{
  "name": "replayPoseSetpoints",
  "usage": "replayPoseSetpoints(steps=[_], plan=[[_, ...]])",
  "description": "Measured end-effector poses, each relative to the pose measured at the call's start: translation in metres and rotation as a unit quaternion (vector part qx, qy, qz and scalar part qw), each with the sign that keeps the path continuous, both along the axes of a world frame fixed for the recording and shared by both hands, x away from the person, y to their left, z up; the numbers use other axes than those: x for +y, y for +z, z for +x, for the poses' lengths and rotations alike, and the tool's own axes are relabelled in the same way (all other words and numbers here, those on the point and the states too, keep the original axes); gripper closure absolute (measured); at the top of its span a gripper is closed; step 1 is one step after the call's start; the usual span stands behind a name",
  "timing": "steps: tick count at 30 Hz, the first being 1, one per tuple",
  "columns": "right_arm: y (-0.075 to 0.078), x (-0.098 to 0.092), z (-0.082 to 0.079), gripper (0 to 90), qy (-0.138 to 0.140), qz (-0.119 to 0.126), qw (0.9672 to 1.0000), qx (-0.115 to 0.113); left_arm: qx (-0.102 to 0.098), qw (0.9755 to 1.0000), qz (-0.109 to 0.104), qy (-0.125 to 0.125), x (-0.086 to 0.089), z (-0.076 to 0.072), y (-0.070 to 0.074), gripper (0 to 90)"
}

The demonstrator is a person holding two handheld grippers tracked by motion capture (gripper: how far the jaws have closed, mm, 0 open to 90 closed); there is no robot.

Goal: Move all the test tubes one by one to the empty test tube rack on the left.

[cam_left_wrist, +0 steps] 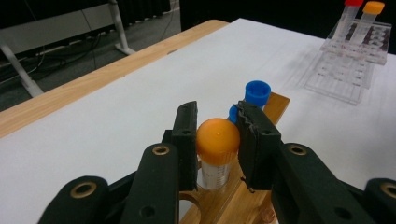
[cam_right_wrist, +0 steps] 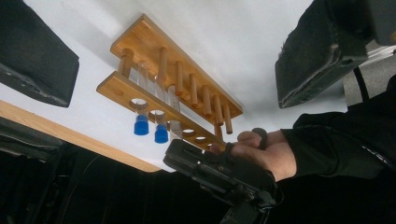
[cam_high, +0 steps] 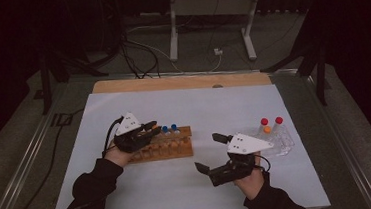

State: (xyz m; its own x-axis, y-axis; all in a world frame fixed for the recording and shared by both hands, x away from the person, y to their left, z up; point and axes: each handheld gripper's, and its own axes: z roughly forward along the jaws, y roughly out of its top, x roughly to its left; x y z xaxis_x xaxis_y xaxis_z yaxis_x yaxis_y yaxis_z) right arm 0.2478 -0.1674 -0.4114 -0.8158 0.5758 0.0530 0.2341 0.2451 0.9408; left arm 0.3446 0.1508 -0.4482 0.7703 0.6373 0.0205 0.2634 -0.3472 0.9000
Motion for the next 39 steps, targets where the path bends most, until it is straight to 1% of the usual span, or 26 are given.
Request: replayPoseSetpoints(steps=[1, 5, 7, 10, 11, 12, 13, 14, 15, 16, 17, 19, 21, 23, 24, 25, 26, 27, 28, 29, 30, 32, 34, 36, 38, 39], plan=[[0.000, 0.000, 0.000, 0.0, 0.000, -0.001, 1.0000, 0.000, 0.001, 1.0000, 0.005, 0.000, -0.001, 0.000, -0.001, 71.5], [0.000, 0.000, 0.000, 0.0, 0.005, -0.001, 1.0000, -0.002, 0.001, 1.0000, 0.004, 0.000, -0.001, 0.000, -0.001, 71.4], [0.001, -0.001, -0.001, 0.0, 0.009, 0.006, 0.9999, -0.003, 0.004, 1.0000, 0.002, 0.001, -0.001, 0.001, -0.001, 71.4], [0.002, -0.002, -0.002, 0.0, 0.006, 0.013, 0.9997, -0.021, 0.011, 0.9999, -0.002, 0.000, 0.002, 0.002, -0.001, 71.1], [0.002, -0.002, -0.002, 0.0, 0.003, 0.017, 0.9994, -0.031, 0.013, 0.9999, -0.004, 0.002, 0.003, 0.002, -0.001, 70.5], [0.003, -0.002, -0.003, 0.0, 0.003, 0.018, 0.9991, -0.039, 0.019, 0.9997, -0.016, -0.003, 0.005, 0.002, -0.001, 68.7], [0.003, -0.003, -0.003, 0.0, 0.003, 0.022, 0.9986, -0.047, 0.019, 0.9993, -0.031, -0.010, 0.007, 0.002, 0.000, 65.7], [0.006, -0.005, -0.004, 0.0, -0.003, 0.019, 0.9978, -0.064, 0.016, 0.9992, -0.035, -0.009, 0.009, 0.000, 0.001, 57.9], [0.008, -0.005, -0.004, 0.0, -0.006, 0.014, 0.9975, -0.069, 0.015, 0.9985, -0.048, -0.018, 0.011, -0.002, 0.003, 55.4], [0.008, -0.005, -0.004, 0.0, -0.006, 0.014, 0.9975, -0.069, 0.011, 0.9979, -0.060, -0.022, 0.014, -0.004, 0.005, 55.4], [0.009, -0.007, -0.004, 0.0, -0.011, 0.014, 0.9968, -0.078, 0.005, 0.9974, -0.068, -0.024, 0.016, -0.007, 0.008, 53.4], [0.014, -0.012, -0.004, 0.0, -0.016, 0.018, 0.9961, -0.085, -0.009, 0.9965, -0.080, -0.025, 0.019, -0.015, 0.013, 42.1], [0.018, -0.017, -0.002, 0.0, -0.023, 0.019, 0.9955, -0.090, -0.014, 0.9952, -0.093, -0.027, 0.021, -0.022, 0.017, 33.5], [0.022, -0.023, -0.001, 0.0, -0.026, 0.019, 0.9950, -0.095, -0.014, 0.9951, -0.095, -0.024, 0.021, -0.029, 0.021, 23.8], [0.024, -0.027, 0.000, 0.0, -0.030, 0.017, 0.9949, -0.094, -0.013, 0.9950, -0.096, -0.027, 0.021, -0.033, 0.022, 20.3], [0.025, -0.030, 0.000, 0.0, -0.036, 0.017, 0.9942, -0.100, -0.012, 0.9951, -0.094, -0.026, 0.021, -0.036, 0.022, 17.8], [0.026, -0.033, 0.001, 0.0, -0.042, 0.017, 0.9938, -0.102, -0.007, 0.9950, -0.095, -0.032, 0.020, -0.038, 0.022, 16.3], [0.027, -0.037, 0.002, 0.0, -0.044, 0.016, 0.9941, -0.098, -0.004, 0.9948, -0.096, -0.034, 0.019, -0.041, 0.022, 15.3], [0.028, -0.045, 0.003, 0.0, -0.063, 0.018, 0.9931, -0.098, 0.004, 0.9946, -0.095, -0.040, 0.019, -0.043, 0.021, 6.0], [0.028, -0.045, 0.003, 0.0, -0.063, 0.018, 0.9931, -0.098, 0.009, 0.9940, -0.097, -0.051, 0.018, -0.045, 0.021, 6.0], [0.029, -0.049, 0.004, 0.0, -0.070, 0.017, 0.9928, -0.096, 0.010, 0.9936, -0.100, -0.053, 0.018, -0.048, 0.020, 3.2], [0.028, -0.057, 0.004, 0.0, -0.089, 0.016, 0.9912, -0.096, 0.006, 0.9932, -0.102, -0.055, 0.017, -0.053, 0.019, 2.0], [0.027, -0.065, 0.004, 0.0, -0.107, 0.009, 0.9897, -0.095, 0.007, 0.9919, -0.109, -0.066, 0.016, -0.058, 0.017, 1.4], [0.024, -0.074, 0.004, 0.0, -0.122, 0.012, 0.9888, -0.086, 0.006, 0.9921, -0.101, -0.073, 0.013, -0.063, 0.017, 0.5], [0.019, -0.081, 0.003, 0.0, -0.145, -0.002, 0.9862, -0.080, 0.010, 0.9914, -0.102, -0.081, 0.012, -0.066, 0.016, 0.5], [0.016, -0.086, 0.004, 0.0, -0.150, -0.005, 0.9859, -0.074, 0.011, 0.9909, -0.103, -0.085, 0.011, -0.068, 0.016, 0.5]])
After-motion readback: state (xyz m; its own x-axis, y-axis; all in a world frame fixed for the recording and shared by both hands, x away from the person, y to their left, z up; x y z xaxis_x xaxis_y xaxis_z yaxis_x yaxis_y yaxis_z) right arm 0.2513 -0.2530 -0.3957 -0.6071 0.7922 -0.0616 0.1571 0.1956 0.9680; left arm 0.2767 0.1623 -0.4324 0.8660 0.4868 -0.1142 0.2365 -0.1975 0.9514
